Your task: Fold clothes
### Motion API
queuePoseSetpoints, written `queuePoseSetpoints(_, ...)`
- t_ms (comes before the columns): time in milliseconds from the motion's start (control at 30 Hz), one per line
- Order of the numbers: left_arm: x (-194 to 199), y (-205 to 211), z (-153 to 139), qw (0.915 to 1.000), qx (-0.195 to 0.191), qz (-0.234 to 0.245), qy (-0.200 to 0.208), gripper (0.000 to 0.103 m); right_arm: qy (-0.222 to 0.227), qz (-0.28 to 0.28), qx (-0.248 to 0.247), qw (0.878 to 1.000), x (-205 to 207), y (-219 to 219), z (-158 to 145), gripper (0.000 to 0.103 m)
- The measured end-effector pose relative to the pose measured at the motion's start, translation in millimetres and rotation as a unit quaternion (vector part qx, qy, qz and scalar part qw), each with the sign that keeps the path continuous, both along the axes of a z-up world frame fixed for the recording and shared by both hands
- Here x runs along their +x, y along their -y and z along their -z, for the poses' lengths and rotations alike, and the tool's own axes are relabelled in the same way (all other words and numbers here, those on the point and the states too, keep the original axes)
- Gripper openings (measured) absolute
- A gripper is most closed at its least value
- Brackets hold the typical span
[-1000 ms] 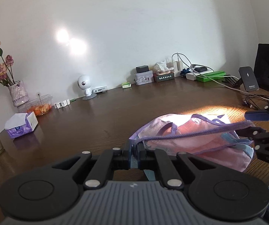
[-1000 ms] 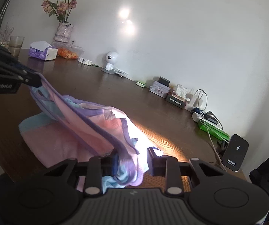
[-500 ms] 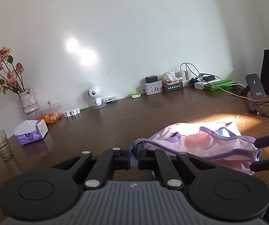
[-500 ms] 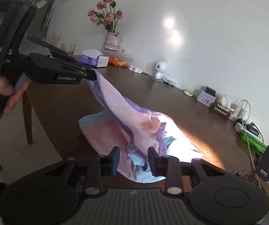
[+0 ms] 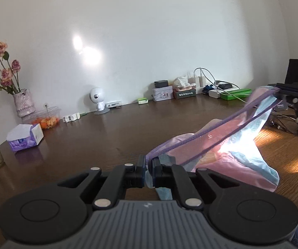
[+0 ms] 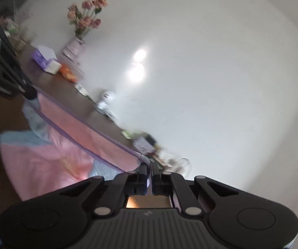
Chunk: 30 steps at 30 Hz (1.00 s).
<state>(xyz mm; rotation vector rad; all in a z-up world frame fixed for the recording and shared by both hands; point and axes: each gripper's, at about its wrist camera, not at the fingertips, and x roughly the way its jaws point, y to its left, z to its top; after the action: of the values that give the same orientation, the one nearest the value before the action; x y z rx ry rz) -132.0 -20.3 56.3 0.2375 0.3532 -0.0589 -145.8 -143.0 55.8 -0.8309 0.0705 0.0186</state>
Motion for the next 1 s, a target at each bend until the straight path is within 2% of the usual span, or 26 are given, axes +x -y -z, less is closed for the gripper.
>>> queuePoseSetpoints(33,-1,6,2,0.9999,0.006,0.009,0.001,0.006,0.001,0.019,-0.008,1.000,5,-3,11,0.002)
queuePoseSetpoints(67,-3,10,4,0.9998,0.010,0.016,0.001,0.006,-0.017,0.032,-0.002,0.999,10,-5,19,0.002)
queuePoseSetpoints(133,-4,13,7,0.9996,0.014,0.025,-0.005,0.006,-0.067,0.037,0.038,0.996,17,-3,27,0.001)
queuePoseSetpoints(200,-4,10,10,0.9996,0.014,0.022,-0.007,0.006,-0.092,0.032,0.067,0.993,17,1,30,0.006)
queuePoseSetpoints(333,-1,4,13,0.9999,0.008,0.010,-0.007,0.006,-0.102,0.038,0.057,0.992,20,4,39,0.011)
queuePoseSetpoints(400,-2,2,14,0.9999,0.007,0.007,-0.006,0.006,-0.116,0.036,0.056,0.991,23,3,42,0.020)
queuePoseSetpoints(500,-2,1,15,0.9999,0.009,0.008,-0.009,0.006,-0.138,0.037,0.052,0.988,30,-2,49,0.022)
queuePoseSetpoints(567,-3,2,17,0.9997,0.011,0.013,-0.018,0.009,-0.153,0.039,0.052,0.986,33,-3,52,0.021)
queuePoseSetpoints(600,-3,3,20,0.9994,0.016,0.017,-0.024,0.016,-0.160,0.038,0.057,0.985,34,-3,53,0.017)
queuePoseSetpoints(633,-4,4,23,0.9992,0.022,0.017,-0.029,0.029,-0.167,0.038,0.064,0.983,34,-3,52,0.012)
queuePoseSetpoints(667,-5,5,26,0.9990,0.029,0.016,-0.031,0.034,-0.172,0.039,0.075,0.982,32,-1,51,0.003)
queuePoseSetpoints(700,-6,6,29,0.9987,0.035,0.015,-0.034,0.036,-0.174,0.042,0.085,0.980,31,1,50,0.003)
queuePoseSetpoints(867,-4,10,41,0.9970,0.063,0.009,-0.043,0.038,-0.169,0.050,0.103,0.979,26,7,48,0.002)
queuePoseSetpoints(1000,-6,18,46,0.9930,0.116,-0.012,-0.017,0.039,-0.146,0.048,0.098,0.983,18,5,45,0.002)
